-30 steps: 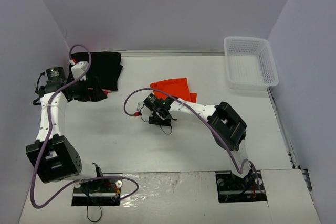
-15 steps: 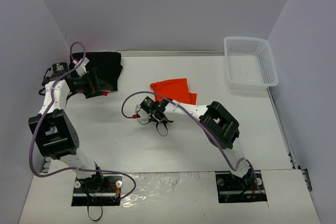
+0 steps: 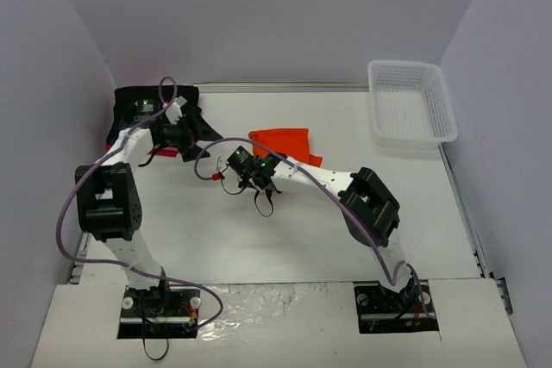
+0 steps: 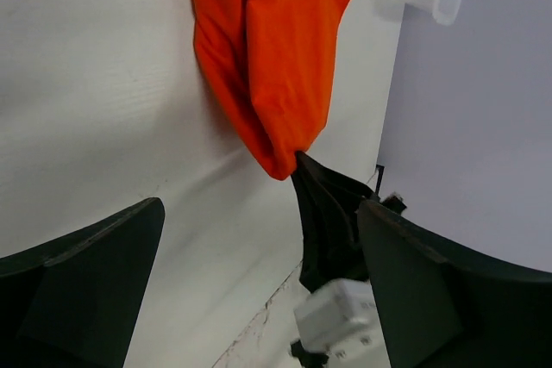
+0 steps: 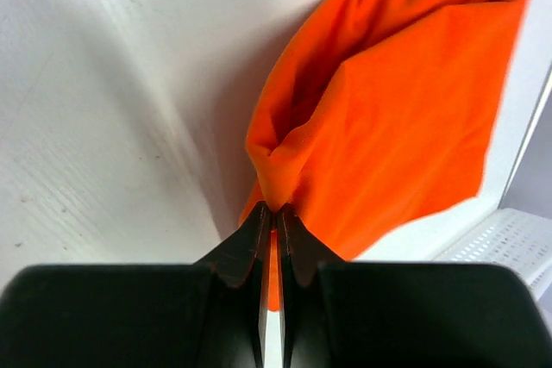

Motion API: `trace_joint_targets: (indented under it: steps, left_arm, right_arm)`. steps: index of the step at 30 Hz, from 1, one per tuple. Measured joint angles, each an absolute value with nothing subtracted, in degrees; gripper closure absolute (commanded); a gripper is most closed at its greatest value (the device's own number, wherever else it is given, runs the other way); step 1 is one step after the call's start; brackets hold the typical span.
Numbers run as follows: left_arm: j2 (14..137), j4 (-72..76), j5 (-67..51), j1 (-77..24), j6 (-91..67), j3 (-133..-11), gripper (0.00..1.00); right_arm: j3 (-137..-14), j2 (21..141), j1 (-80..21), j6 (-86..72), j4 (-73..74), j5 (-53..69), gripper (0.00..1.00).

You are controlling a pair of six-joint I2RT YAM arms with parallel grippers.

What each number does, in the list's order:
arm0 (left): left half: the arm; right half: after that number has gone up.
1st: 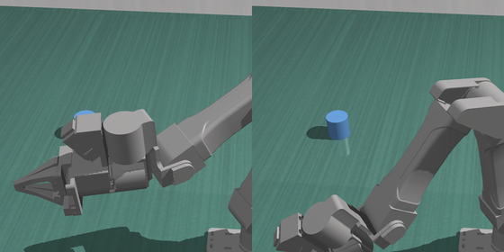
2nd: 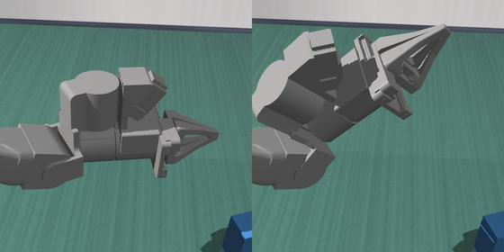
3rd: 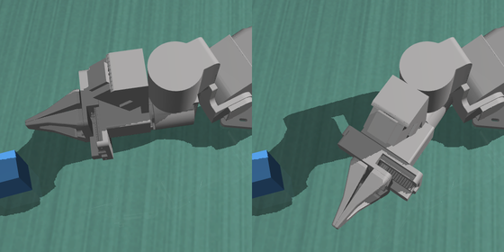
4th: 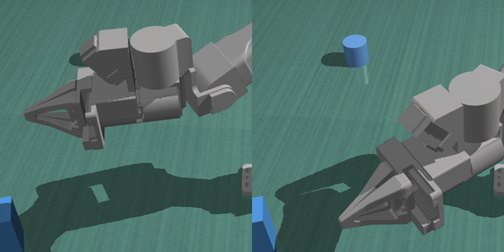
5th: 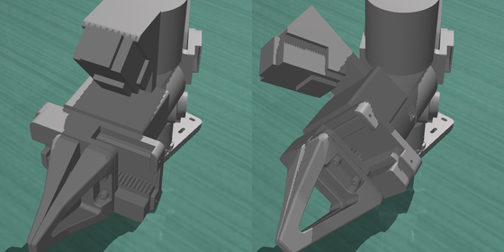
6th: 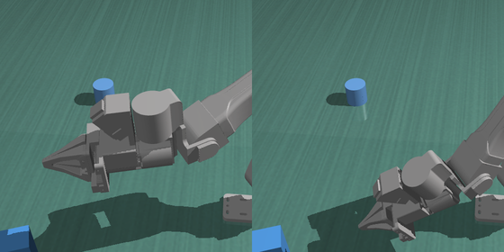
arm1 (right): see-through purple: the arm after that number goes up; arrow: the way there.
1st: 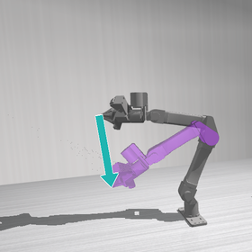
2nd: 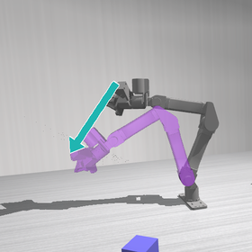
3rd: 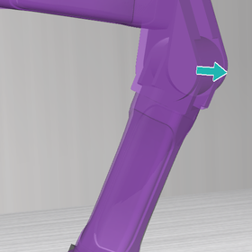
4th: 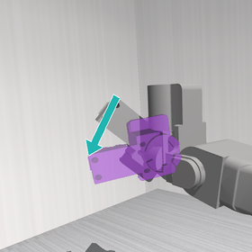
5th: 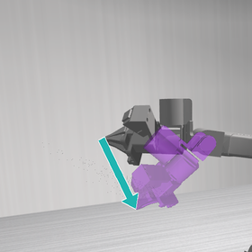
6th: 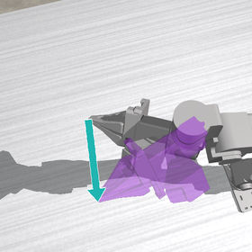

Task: Fold and stack the t-shirts
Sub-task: Put the neatly folded tshirt into the corner of the board with the left arm

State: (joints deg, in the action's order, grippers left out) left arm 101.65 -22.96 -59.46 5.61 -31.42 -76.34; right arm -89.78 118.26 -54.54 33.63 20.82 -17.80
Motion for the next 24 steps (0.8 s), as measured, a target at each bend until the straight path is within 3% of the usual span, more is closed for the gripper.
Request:
trace_joint_targets:
  steps: [10,24]
  left_arm:
    - [113.1,-19.0,-54.8,-3.4,-40.6,-76.1,0.06]
    - [115.2,3.3,-50.5,-10.0,-60.8,-69.5,0.06]
  right_arm:
    - [-91.2,115.7,-54.4,33.6,22.2,-19.0,1.00]
    - [-92.9,115.7,-53.2,33.5,24.6,-20.1,1.00]
